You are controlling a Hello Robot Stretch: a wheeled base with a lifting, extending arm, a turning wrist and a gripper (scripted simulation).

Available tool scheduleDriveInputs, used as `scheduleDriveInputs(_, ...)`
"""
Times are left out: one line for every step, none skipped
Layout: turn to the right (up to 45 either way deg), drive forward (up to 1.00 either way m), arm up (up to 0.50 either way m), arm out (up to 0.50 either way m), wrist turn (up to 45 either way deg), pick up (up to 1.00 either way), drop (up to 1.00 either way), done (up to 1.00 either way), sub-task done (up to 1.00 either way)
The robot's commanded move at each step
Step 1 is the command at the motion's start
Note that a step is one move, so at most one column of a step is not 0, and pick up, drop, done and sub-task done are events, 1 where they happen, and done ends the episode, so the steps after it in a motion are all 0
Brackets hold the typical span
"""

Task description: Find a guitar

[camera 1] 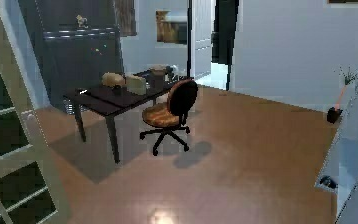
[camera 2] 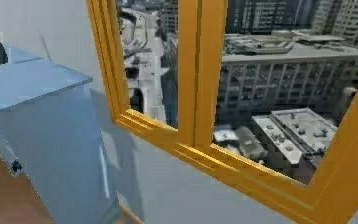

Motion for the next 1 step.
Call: scheduleDriveInputs(36.0, 0.0, 0.0, 0.0, 0.0, 0.0, 0.0, 0.0, 0.0)
